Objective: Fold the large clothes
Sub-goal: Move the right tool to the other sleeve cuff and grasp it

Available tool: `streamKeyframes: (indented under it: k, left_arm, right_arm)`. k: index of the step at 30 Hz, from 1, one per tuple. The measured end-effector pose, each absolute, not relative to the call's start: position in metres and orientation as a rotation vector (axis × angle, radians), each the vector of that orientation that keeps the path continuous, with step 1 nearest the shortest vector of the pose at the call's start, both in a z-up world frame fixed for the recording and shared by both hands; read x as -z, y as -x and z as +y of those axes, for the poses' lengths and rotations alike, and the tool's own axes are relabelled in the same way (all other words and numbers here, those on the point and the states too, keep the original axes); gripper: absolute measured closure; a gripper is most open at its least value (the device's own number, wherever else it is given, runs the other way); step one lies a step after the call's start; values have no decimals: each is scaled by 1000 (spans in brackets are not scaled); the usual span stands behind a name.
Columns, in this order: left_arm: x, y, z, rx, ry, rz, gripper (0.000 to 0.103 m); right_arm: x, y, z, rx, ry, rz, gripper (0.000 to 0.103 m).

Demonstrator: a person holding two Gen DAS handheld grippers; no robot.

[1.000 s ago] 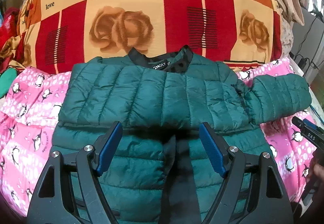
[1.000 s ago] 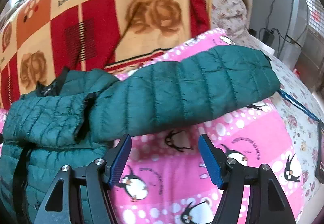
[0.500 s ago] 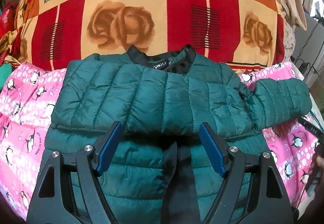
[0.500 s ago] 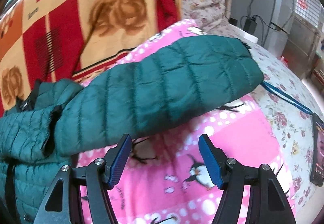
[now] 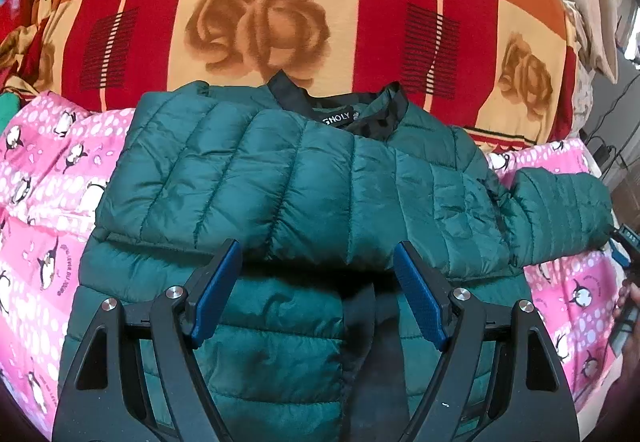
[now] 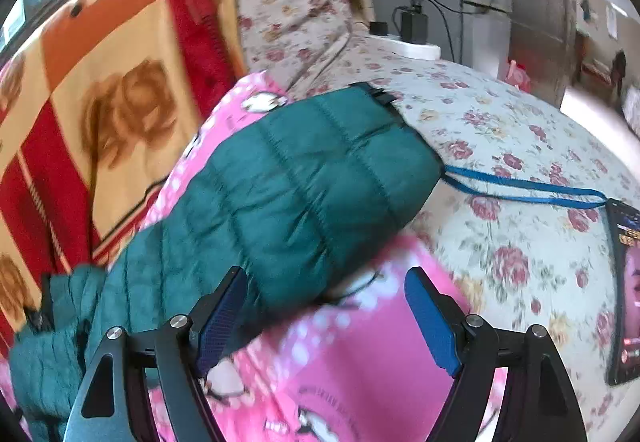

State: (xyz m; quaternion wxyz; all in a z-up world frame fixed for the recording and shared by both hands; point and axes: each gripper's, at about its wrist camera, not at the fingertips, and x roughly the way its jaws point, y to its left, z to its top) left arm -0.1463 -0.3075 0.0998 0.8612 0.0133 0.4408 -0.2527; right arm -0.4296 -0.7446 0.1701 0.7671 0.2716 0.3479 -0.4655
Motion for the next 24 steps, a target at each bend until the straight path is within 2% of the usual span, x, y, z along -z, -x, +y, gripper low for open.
streamKeyframes:
  k: [7, 9, 15, 16, 18, 22, 24]
  left_arm:
    - [-102, 142, -302, 555, 1, 936, 24]
    - [-101, 140, -300, 554, 10, 943, 24]
    - [-98, 137, -297, 543, 17, 959, 24]
    - [-97, 137, -296, 542, 14, 959, 24]
    - [-97, 138, -295, 541, 8, 956, 24]
    - [-98, 139, -293, 537, 12, 954, 24]
    - [-99, 140, -291, 536, 18, 950, 24]
  right_arm:
    - [-154, 439, -784, 1040, -720, 716, 24]
    - [-150, 443, -791, 1043, -765, 681, 19]
    - [-149, 435, -797, 1024, -750, 643, 19]
    - [-150, 435, -797, 1013, -749, 628, 22]
    - [-152, 435, -795, 997, -735, 606, 52]
    - [-163, 435, -783, 973, -656, 587, 75]
    - [-168, 438, -778, 944, -647, 565, 77]
